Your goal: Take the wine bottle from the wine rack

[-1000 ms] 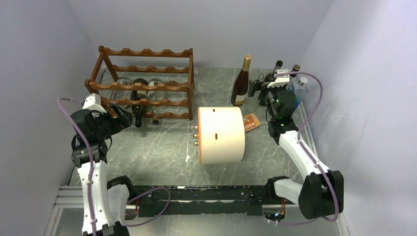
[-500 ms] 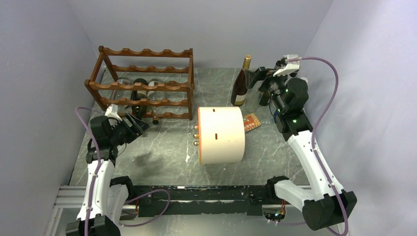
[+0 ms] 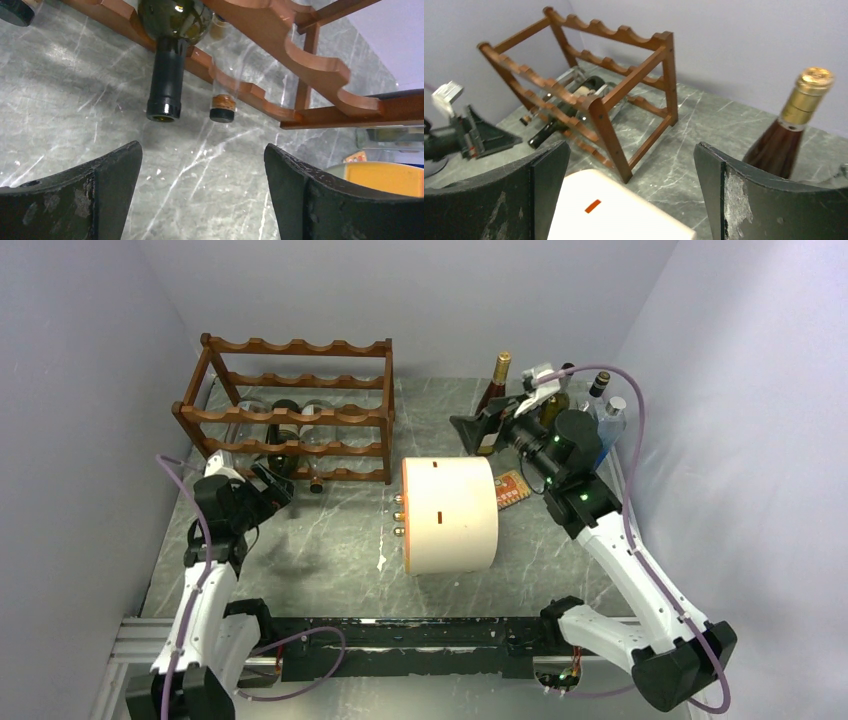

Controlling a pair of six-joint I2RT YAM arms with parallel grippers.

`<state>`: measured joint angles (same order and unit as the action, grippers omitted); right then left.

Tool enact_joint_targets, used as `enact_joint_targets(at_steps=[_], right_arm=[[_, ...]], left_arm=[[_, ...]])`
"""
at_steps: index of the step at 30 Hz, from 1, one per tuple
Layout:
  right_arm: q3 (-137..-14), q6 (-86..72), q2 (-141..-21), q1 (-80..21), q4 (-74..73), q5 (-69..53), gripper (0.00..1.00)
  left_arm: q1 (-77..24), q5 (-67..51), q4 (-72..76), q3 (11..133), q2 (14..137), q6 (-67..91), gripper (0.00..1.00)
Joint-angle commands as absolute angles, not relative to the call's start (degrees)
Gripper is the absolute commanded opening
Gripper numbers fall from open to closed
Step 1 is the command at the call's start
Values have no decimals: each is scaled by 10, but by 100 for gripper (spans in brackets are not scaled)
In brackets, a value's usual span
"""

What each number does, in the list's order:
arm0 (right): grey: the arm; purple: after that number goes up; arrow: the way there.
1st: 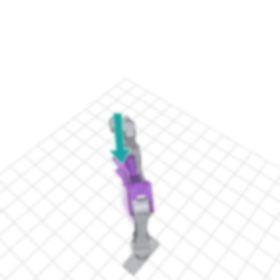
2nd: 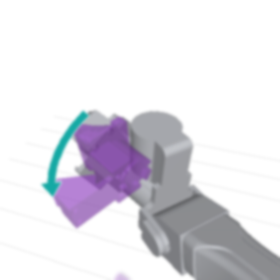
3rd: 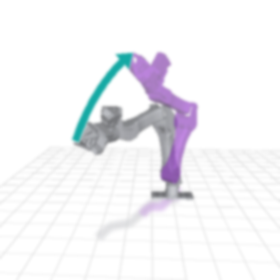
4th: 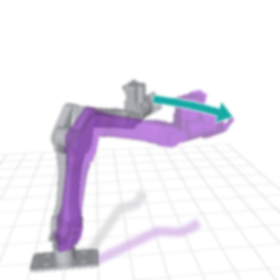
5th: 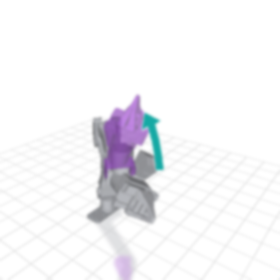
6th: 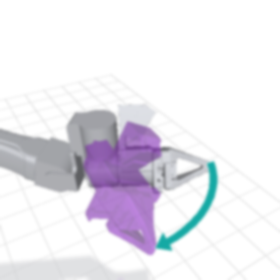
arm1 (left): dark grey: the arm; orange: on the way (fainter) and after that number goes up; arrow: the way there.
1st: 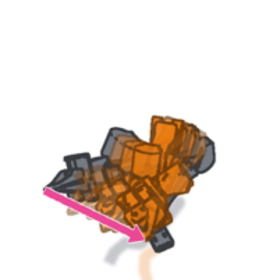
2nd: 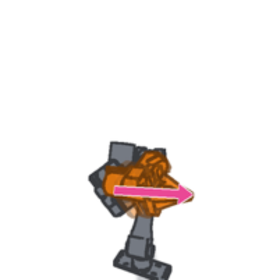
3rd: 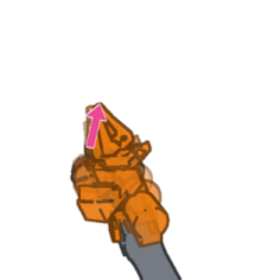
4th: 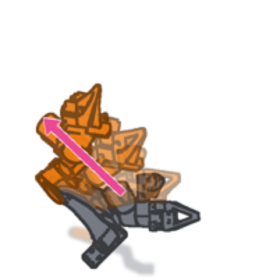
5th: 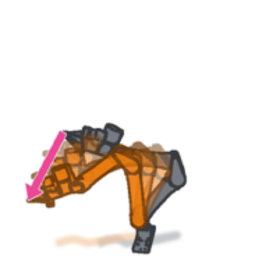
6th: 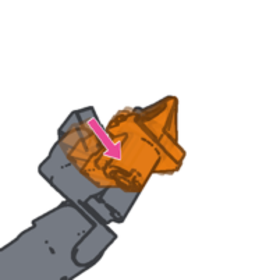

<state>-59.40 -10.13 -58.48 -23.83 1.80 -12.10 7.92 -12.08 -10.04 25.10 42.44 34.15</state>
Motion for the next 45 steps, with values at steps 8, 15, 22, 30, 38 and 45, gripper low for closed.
enact_joint_targets(at_steps=[8, 15, 22, 30, 38, 45], right_arm=[[-549, 5, -536, -363, 18, -93, 100], [-539, 28, -525, -388, 27, -85, 100], [-550, 28, -536, -392, 15, -92, 100], [-552, 34, -536, -396, 6, -88, 100], [-552, 33, -544, -399, 7, -90, 100], [-559, 30, -551, -400, 4, -94, 100]], left_arm=[[124, -161, 200, 174, 561, 382, 91], [165, -326, 368, 168, 703, 409, 85], [166, -356, 463, 168, 786, 427, 71], [168, -384, 552, 172, 867, 456, 60], [200, -416, 607, 165, 913, 476, 44], [223, -436, 657, 113, 871, 515, 13]])
